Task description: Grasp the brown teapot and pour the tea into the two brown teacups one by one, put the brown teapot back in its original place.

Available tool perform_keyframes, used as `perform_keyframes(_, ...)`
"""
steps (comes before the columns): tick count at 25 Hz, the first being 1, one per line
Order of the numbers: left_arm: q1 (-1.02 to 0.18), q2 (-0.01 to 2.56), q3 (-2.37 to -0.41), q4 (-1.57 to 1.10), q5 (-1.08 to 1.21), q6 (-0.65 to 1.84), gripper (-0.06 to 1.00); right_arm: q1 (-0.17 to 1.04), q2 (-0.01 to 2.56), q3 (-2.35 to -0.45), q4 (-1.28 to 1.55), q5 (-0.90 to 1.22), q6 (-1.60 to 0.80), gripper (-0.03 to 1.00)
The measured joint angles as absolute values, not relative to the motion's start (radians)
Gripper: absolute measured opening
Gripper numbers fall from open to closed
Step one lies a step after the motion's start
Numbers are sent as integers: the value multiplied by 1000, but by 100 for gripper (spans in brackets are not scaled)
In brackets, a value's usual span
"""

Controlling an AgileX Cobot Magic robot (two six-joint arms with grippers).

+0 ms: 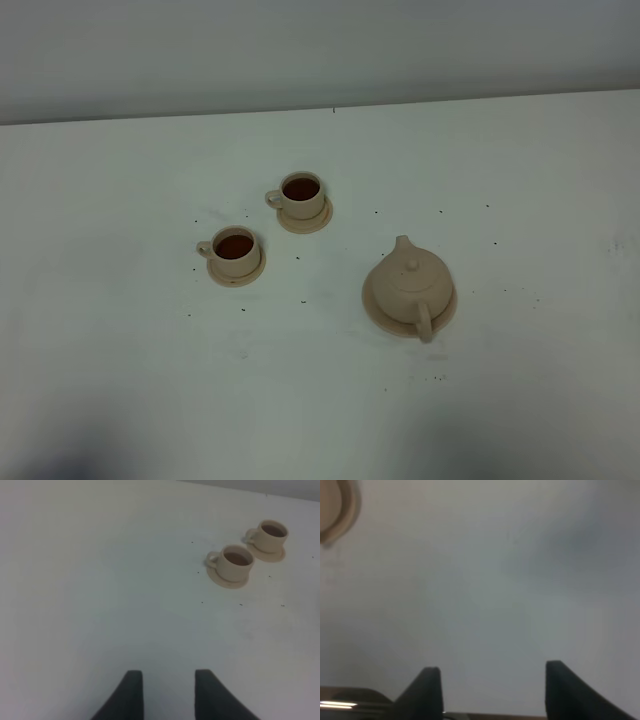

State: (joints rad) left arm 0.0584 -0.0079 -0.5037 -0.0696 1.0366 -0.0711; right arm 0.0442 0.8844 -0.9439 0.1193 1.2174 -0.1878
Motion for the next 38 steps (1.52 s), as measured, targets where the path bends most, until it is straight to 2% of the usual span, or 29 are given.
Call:
perform_keyframes(7,58,-8,-504,-70,1037,-71,28,44,525,-681,99,1221,-192,46)
perform_keyframes(13,58,-8,-504,-70,1037,-71,28,44,329,-513,98,1142,-192,46)
perform_keyframes(16,58,-8,-504,-70,1037,-71,28,44,288,-495,96,1089,-186,46)
perform_keyframes(32,58,-8,-504,-70,1037,-70,28,44,262,-491,87,1080,-170,46)
perform_keyframes(38,58,-8,-504,-70,1037,-70,28,44,100,-491,88,1078,-170,46)
